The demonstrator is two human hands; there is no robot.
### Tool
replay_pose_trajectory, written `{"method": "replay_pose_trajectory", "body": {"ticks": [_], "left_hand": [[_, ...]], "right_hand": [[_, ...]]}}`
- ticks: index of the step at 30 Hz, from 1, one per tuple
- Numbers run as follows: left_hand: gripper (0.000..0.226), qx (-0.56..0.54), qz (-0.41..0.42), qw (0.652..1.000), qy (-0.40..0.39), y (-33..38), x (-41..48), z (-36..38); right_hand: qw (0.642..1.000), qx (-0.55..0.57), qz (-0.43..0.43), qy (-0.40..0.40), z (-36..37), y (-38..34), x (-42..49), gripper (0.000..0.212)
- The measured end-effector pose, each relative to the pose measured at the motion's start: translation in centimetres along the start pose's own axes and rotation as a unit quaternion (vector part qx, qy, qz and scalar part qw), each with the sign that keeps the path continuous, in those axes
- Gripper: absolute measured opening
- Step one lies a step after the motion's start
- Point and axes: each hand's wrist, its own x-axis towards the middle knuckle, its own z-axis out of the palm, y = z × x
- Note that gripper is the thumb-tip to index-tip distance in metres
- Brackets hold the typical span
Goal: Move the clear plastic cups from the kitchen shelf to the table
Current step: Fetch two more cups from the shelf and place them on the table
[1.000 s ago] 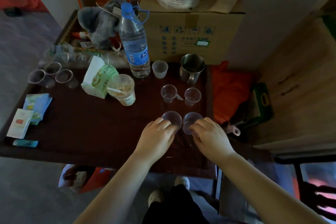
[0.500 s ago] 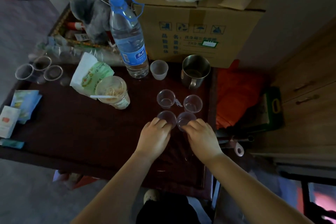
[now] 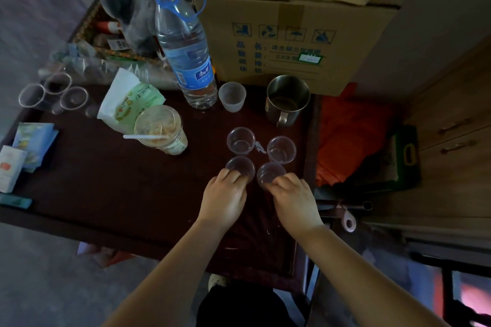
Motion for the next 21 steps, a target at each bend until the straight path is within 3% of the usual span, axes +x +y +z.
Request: {"method": "replay_pose_trajectory", "body": {"ticks": [12, 17, 21], "left_hand": [[0.029, -0.034, 0.017, 0.999, 0.021, -0.2, -1.7, -2.3], [0.021, -0.075, 0.118, 0.983, 0.115, 0.0, -3.2, -7.3], [0.026, -0.103, 0.207, 0.962, 0.143, -0.5, -4.7, -12.1]], "right_hand": [[0.997, 0.029, 0.05, 0.057, -2.2, -2.4, -1.8, 0.035], [0.987, 0.021, 0.105, 0.121, -5.1, -6.1, -3.4, 0.028], [0.969, 0.002, 0.187, 0.159, -7.4, -10.2, -5.4, 0.037]]}}
